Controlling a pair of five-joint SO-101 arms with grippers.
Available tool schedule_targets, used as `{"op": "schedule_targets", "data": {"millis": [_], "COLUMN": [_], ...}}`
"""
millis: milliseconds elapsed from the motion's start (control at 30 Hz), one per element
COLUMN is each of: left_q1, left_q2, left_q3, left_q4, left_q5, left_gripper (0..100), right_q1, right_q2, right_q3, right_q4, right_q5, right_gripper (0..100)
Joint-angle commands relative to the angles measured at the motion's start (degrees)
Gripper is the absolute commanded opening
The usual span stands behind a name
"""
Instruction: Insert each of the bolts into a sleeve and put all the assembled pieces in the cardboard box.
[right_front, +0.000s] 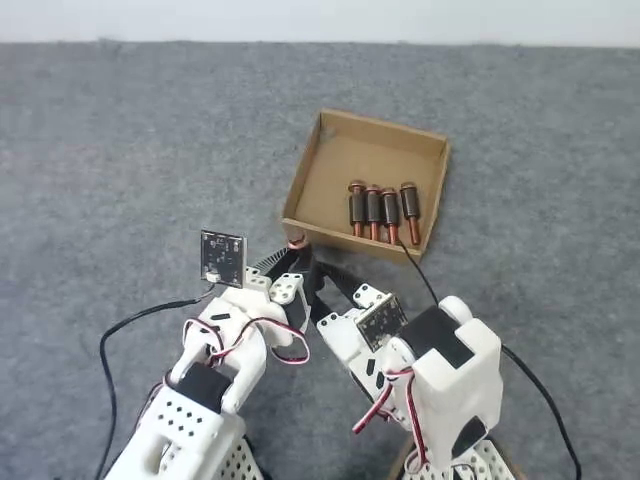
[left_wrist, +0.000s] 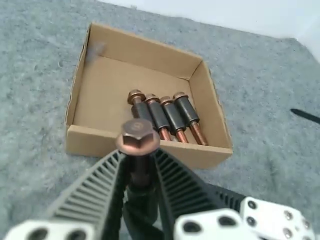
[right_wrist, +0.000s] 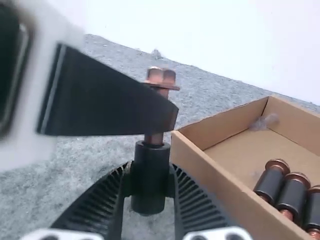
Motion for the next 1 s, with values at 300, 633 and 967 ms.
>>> {"op": "schedule_targets", "data": {"millis": [300,633,967], "left_q1": [5.5,5.1,-1.8], "left_q2": [0.4,0.1,0.0], "left_q3": [-0.4,-0.4,-0.4], "left_q4": [6.7,8.5,5.7], "left_q5": [-0.8,0.6,0.5], "left_gripper": [5,23,24], "right_q1": [2.2,2.2,4.2], "right_q2": [-3.5,-3.5,-3.5], "right_q3": [1.8,1.8,1.8], "right_q4": [-3.4,-3.3,-3.3], "right_q5": [1.5,1.5,1.5], "right_gripper": [0.6,0.6,0.6]}}
